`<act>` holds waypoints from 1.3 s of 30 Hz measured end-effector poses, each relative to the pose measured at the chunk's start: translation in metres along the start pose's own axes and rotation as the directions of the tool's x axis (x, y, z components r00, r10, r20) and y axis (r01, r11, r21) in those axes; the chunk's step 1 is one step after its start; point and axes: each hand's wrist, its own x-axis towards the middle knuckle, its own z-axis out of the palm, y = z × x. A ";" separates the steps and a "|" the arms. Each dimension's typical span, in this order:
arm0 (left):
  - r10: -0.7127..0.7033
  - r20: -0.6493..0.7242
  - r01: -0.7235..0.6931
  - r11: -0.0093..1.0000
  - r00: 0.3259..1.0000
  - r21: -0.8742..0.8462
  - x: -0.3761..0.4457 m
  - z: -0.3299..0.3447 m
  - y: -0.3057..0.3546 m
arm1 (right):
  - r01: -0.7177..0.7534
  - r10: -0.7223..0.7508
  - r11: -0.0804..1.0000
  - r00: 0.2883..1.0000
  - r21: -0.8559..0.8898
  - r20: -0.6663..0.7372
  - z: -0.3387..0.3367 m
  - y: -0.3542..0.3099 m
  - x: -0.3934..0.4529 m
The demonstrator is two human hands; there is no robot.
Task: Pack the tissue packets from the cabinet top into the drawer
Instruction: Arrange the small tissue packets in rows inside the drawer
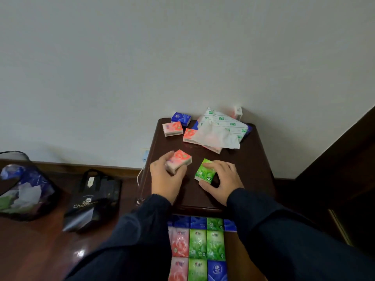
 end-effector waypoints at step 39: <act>-0.419 0.312 0.432 0.901 0.853 0.030 -0.177 0.042 -0.073 | -0.854 0.850 0.144 0.366 0.501 0.380 0.053 0.037 -0.173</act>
